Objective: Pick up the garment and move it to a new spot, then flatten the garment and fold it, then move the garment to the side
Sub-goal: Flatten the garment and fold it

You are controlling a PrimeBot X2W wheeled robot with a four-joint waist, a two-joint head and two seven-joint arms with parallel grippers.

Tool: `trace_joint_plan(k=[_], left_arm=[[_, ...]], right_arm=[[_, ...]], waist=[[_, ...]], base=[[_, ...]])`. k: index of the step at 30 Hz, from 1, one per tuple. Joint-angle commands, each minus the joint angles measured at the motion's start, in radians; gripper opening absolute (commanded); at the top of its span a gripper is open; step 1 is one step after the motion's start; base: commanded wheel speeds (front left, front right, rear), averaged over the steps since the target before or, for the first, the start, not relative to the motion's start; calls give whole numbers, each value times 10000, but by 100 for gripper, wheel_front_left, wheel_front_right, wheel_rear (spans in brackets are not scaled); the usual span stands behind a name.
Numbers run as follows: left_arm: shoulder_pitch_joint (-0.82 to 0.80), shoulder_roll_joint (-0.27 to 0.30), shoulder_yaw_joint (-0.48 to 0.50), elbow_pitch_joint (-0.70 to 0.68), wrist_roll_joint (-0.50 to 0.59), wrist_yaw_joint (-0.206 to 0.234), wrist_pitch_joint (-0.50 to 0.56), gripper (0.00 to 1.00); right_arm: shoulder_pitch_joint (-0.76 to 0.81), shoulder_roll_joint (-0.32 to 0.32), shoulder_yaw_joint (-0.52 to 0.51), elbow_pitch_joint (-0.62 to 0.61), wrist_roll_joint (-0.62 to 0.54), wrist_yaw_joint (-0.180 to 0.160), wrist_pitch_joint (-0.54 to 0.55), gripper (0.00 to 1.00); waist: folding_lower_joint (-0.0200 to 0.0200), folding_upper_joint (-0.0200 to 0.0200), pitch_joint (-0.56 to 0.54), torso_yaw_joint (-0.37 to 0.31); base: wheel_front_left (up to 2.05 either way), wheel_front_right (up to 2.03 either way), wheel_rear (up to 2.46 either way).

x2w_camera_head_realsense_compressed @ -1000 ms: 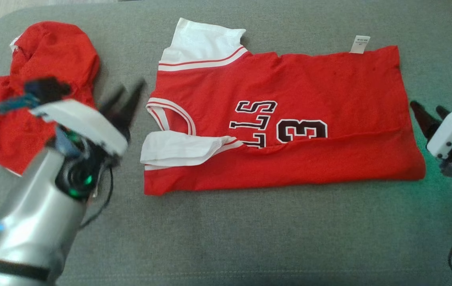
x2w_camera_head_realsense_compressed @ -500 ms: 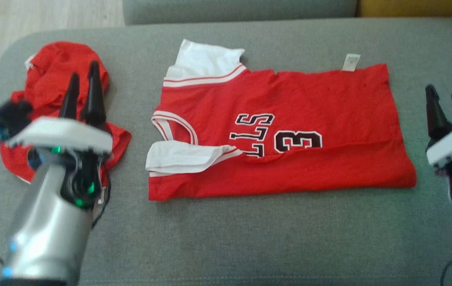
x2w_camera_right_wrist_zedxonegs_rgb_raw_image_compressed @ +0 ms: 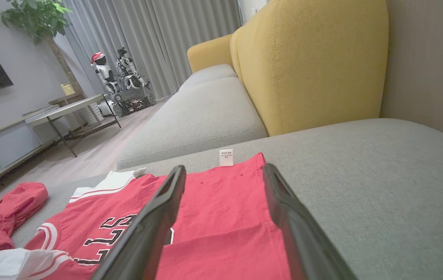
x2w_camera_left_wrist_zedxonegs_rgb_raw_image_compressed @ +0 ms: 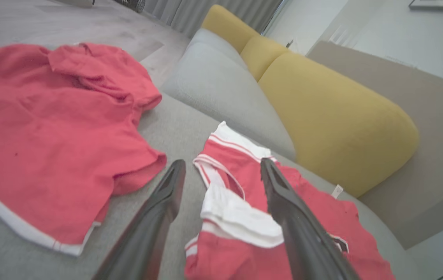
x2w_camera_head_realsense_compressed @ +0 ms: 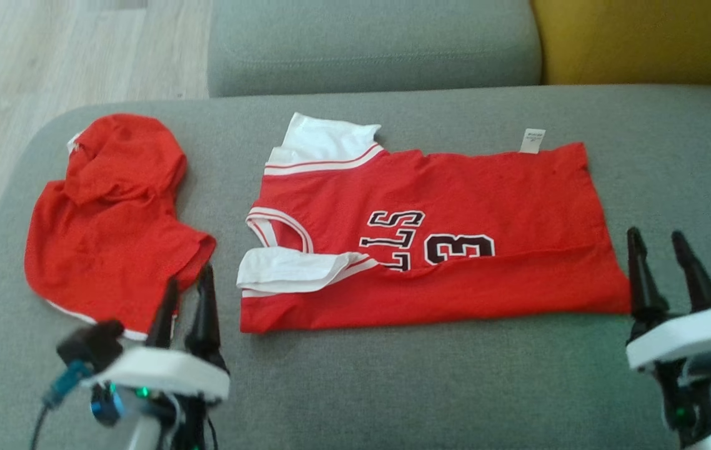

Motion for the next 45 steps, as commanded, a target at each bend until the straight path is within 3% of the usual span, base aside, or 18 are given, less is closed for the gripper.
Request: trace_joint_plan(k=[1,9,20,33,37,39,41,45], left_arm=[[-210,3,158,-168,230,21,-54,100],[-114,-63,-629,782,697,22,195,100],[-992,232,-778,2469,1279,900,688,100],[-1955,610,-1278,4370,1719,872,1280,100],[-2184,552,-1485,4761,1712,560,1461,100],[-2328,491,-1589,4768,1684,241,1347,0],[-2463,443,-1536,4720,1557,-11,1084,0],[-2725,460,-1313,4593,1425,-105,521,0]], right_arm=[[-52,16,128,-518,-155,-7,-213,100],[200,307,76,-764,-557,-7,-275,100],[94,351,290,-991,-728,-7,-176,100],[-133,580,377,-1067,-912,-7,-215,100],[-171,648,301,-1038,-976,-7,-218,100],[-212,674,208,-1004,-1040,-7,-198,100],[-286,736,99,-946,-1108,-7,-145,100],[-490,1030,-466,-538,-1285,-7,250,100]], waist=[[0,0,-89,-60],[0,0,-101,-365],[0,0,217,-908],[0,0,774,-1260],[0,0,896,-1272],[0,0,958,-1244],[0,0,1007,-1200],[0,0,1097,-1045]], base=[[0,0,0],[0,0,0],[0,0,0],[0,0,0],[0,0,0],[0,0,0],[0,0,0],[0,0,0]])
